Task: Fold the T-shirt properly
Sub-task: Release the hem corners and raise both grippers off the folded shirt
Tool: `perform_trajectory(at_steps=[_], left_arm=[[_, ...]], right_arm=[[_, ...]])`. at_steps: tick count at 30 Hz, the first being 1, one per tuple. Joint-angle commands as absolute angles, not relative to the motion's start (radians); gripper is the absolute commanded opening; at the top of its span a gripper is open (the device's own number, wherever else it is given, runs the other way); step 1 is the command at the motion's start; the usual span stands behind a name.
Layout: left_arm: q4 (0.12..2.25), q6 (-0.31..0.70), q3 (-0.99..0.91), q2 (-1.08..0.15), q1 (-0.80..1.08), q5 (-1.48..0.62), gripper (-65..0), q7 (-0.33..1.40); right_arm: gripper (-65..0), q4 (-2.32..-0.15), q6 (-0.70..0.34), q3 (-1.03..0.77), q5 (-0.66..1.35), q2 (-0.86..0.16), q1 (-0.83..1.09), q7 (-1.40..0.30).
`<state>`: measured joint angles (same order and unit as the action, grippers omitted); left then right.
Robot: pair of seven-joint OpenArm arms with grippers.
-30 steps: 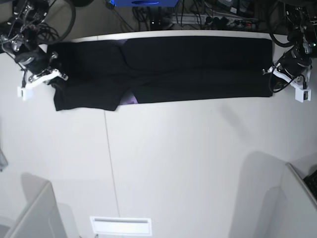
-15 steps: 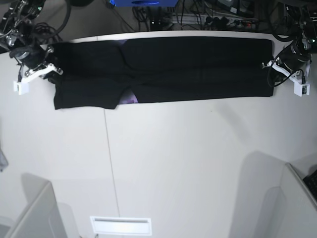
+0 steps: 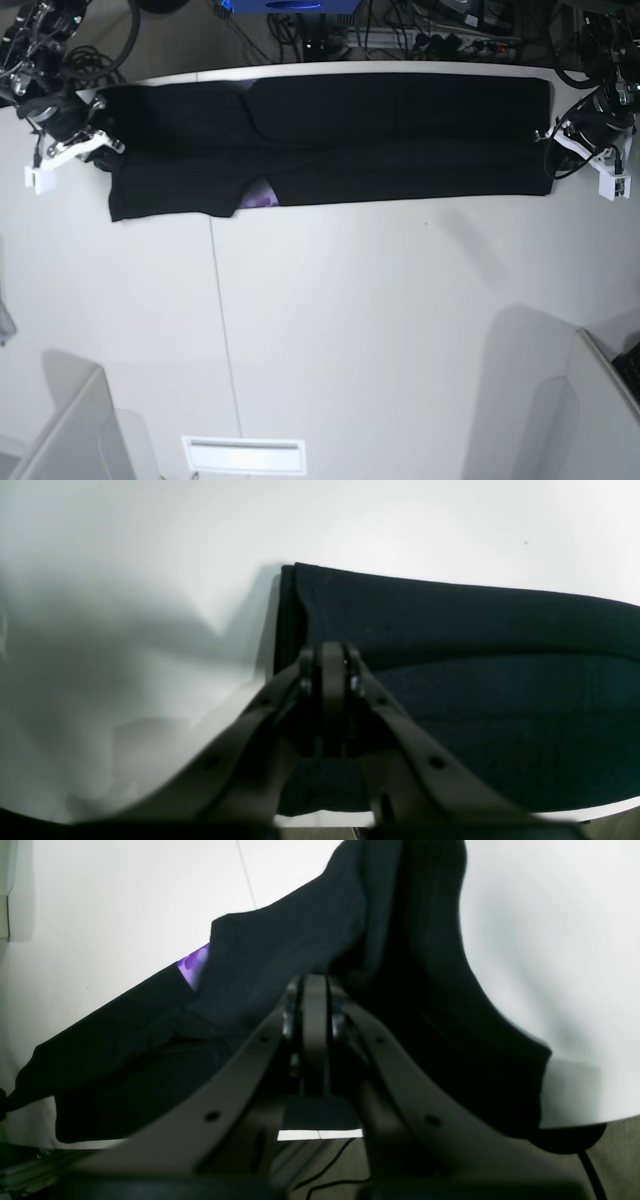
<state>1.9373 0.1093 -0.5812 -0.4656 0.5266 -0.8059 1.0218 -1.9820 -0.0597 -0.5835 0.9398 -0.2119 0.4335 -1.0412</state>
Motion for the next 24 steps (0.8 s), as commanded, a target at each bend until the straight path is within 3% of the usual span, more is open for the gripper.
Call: perform_trajectory(at_steps=[1, 24], left_arm=[[1.949, 0.114, -0.59, -0.483, 0.527, -0.809, -65.0, 1.007], [1.949, 0.114, -0.579, -0.481, 0.558, -0.809, -65.0, 1.007]], right_arm=[[-65.0, -1.995, -0.056, -0.59, 0.955, -0.225, 0.433, -1.024], [-65.0, -1.997, -0.056, -0.604, 0.955, -0.223, 0.496, -1.072]])
